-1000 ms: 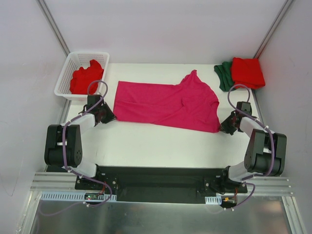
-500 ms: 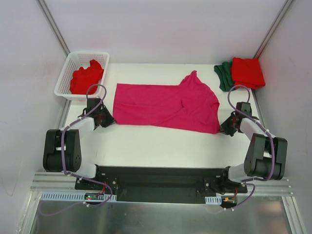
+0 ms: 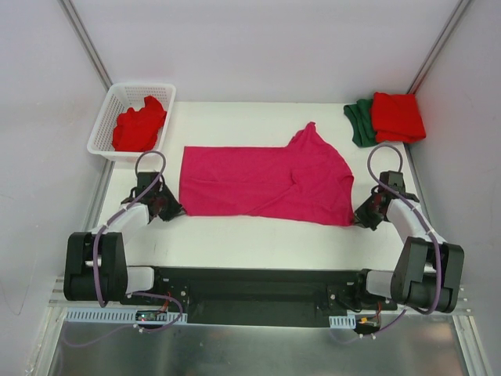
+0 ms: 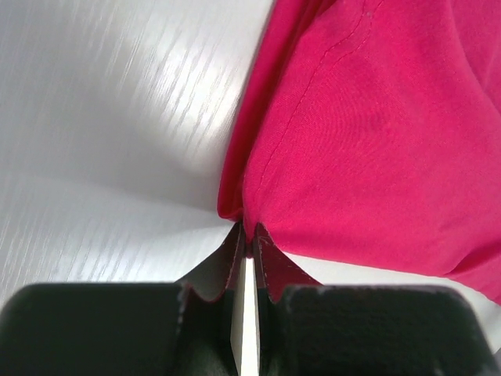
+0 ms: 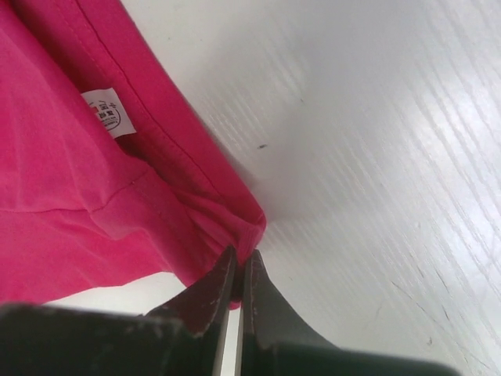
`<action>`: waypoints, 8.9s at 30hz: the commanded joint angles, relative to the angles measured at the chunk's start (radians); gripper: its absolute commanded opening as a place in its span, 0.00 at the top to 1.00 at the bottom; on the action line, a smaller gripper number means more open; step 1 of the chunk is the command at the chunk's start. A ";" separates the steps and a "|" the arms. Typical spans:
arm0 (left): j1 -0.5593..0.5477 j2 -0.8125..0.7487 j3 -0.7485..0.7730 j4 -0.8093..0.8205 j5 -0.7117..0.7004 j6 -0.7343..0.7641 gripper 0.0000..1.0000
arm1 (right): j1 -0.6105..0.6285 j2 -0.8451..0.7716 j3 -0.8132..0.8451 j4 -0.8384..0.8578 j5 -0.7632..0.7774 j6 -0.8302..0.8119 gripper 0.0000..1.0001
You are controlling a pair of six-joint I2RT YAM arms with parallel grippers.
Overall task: Fold and stack the t-shirts
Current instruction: Fold the flattened tshirt in 1/3 of the way, then grap the side of the flattened tshirt furthest away from the robot with both arms
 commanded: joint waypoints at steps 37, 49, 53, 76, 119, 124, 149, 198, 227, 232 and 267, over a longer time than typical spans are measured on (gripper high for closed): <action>0.004 -0.501 -0.123 -0.392 -0.110 -0.086 0.01 | 0.005 -0.355 -0.024 -0.364 0.223 0.003 0.23; 0.004 -0.397 0.135 -0.320 -0.216 0.041 0.01 | 0.005 -0.293 0.157 -0.182 0.255 -0.066 0.19; 0.004 -0.296 0.161 -0.151 -0.177 0.075 0.01 | 0.009 -0.176 0.246 -0.040 0.179 -0.127 0.19; 0.004 0.239 0.324 0.398 -0.073 0.238 0.15 | 0.191 0.444 0.694 0.267 -0.193 -0.169 0.18; -0.002 0.335 0.385 0.370 -0.001 0.244 0.36 | 0.171 1.060 1.299 0.048 -0.368 -0.269 0.17; -0.005 0.347 0.388 0.374 0.002 0.239 0.37 | 0.167 1.077 1.331 0.044 -0.375 -0.256 0.16; -0.005 0.330 0.383 0.377 0.021 0.227 0.38 | 0.167 0.976 1.146 0.131 -0.513 -0.229 0.99; -0.028 0.345 0.383 0.390 0.053 0.212 0.43 | 0.515 0.349 0.570 -0.046 0.073 -0.324 0.32; -0.028 0.347 0.390 0.374 0.025 0.224 0.37 | 0.515 0.628 0.719 0.122 -0.105 -0.348 0.70; -0.028 0.351 0.391 0.375 0.028 0.222 0.38 | 0.515 0.571 0.667 0.134 -0.137 -0.347 0.87; -0.034 0.364 0.390 0.384 0.048 0.207 0.42 | 0.588 0.288 0.457 0.039 -0.145 -0.368 0.36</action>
